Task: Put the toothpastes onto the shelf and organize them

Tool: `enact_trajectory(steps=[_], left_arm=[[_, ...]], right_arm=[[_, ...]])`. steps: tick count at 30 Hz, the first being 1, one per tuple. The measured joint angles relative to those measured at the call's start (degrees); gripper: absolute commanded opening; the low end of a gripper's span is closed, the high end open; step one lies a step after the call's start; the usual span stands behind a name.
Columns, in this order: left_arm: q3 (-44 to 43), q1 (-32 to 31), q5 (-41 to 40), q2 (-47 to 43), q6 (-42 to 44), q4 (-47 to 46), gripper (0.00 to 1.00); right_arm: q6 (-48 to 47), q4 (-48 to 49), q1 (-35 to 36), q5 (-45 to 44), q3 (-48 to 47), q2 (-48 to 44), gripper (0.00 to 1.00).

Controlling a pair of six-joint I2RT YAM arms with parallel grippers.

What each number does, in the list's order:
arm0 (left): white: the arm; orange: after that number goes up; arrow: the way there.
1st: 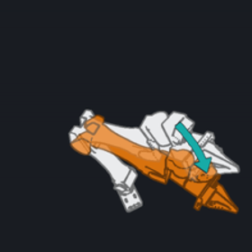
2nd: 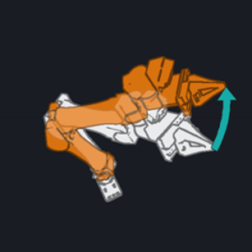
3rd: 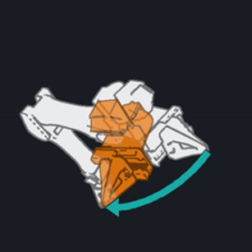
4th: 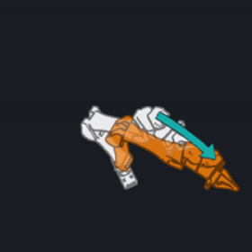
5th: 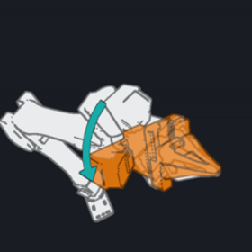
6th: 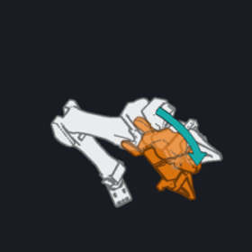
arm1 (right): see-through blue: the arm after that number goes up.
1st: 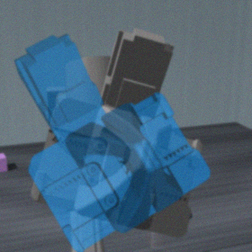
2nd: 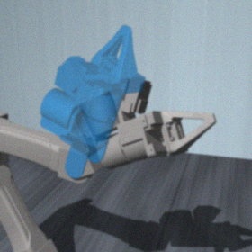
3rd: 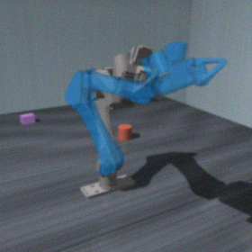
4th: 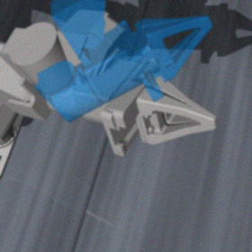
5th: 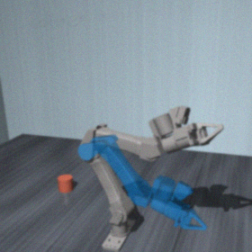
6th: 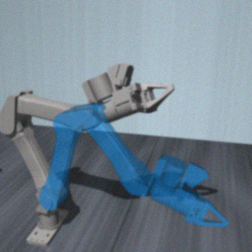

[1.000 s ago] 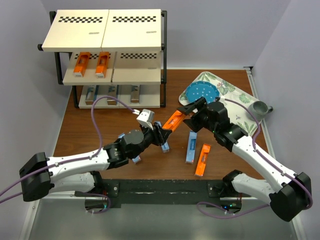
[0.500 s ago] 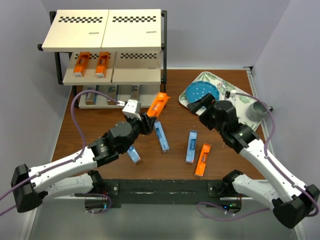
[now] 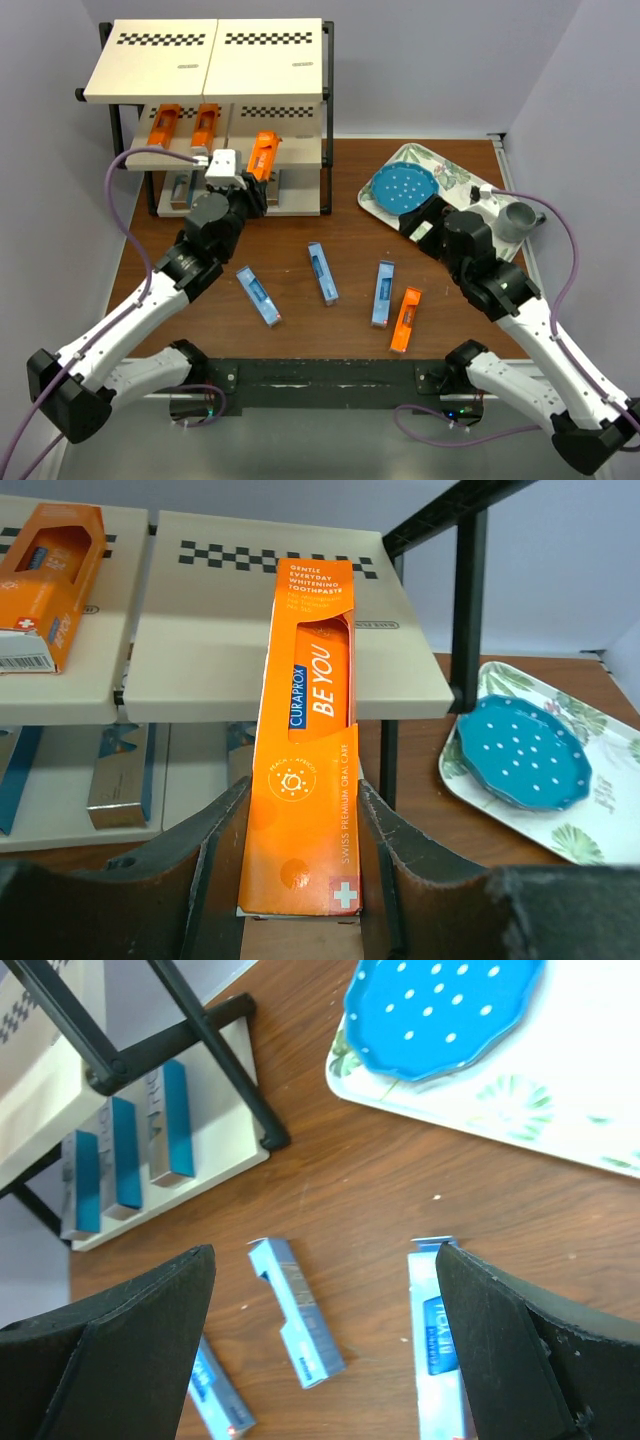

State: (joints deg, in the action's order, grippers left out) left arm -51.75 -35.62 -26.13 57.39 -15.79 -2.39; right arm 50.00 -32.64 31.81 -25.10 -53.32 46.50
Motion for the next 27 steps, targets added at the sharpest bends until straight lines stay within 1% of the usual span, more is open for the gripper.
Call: enact_trajectory(steps=[6,10,19,27], left_arm=[[-0.63,5.88,1.99,5.73,0.61,-4.35,0.26],[-1.38,8.68,2.14,10.29,0.61,-8.31,0.27],[-3.76,12.17,2.10,18.69,0.63,-18.27,0.32],[-9.18,14.86,2.49,25.77,2.01,-22.05,0.38]], right_arm=[[-5.75,-1.29,0.00,-2.08,-0.13,-3.19,0.97],[-9.62,-1.62,0.00,-2.84,-0.24,-4.72,0.97],[-18.03,-1.84,0.00,-4.52,-0.13,-6.95,0.97],[-20.65,-0.74,0.00,-5.42,2.40,-9.94,0.97]])
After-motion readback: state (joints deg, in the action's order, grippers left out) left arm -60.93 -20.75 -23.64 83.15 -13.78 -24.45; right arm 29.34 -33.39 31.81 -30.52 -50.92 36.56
